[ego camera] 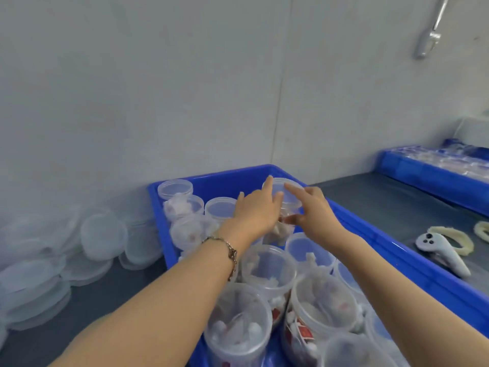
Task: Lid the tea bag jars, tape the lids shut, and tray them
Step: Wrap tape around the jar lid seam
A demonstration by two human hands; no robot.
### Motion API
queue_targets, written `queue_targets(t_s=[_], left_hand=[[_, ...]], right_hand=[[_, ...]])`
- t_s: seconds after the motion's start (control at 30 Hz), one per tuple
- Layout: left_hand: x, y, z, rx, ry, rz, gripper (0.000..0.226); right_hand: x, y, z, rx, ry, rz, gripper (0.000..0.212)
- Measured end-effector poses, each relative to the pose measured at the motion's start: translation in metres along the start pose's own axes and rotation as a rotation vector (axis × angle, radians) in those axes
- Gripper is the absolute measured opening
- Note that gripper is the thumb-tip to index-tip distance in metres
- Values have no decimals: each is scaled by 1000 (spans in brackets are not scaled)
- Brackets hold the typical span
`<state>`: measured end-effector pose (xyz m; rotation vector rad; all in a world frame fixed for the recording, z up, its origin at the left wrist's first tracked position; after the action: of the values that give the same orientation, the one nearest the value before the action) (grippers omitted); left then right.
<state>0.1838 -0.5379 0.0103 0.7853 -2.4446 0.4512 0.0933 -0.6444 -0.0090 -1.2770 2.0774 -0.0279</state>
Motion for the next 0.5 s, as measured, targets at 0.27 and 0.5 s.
queue_targets(t_s=[0.27, 0.5], left_hand=[[-28, -2, 23, -83, -301, 49, 59], [-36, 0, 32, -145, -411, 32, 62]], right_hand=[[12, 2, 17, -143, 67, 83, 69], [11, 6, 26, -185, 107, 203, 62]])
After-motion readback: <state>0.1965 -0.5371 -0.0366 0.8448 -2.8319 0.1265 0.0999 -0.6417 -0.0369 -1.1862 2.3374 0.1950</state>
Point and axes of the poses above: each hand's wrist, its own y-axis away from the middle knuckle, its own z-axis out of the palm, x = y × z, the point moved 1 cm from there along -y, towards the middle knuckle, and after that the axes turned 2 degrees about y, right-handed, at the moved point
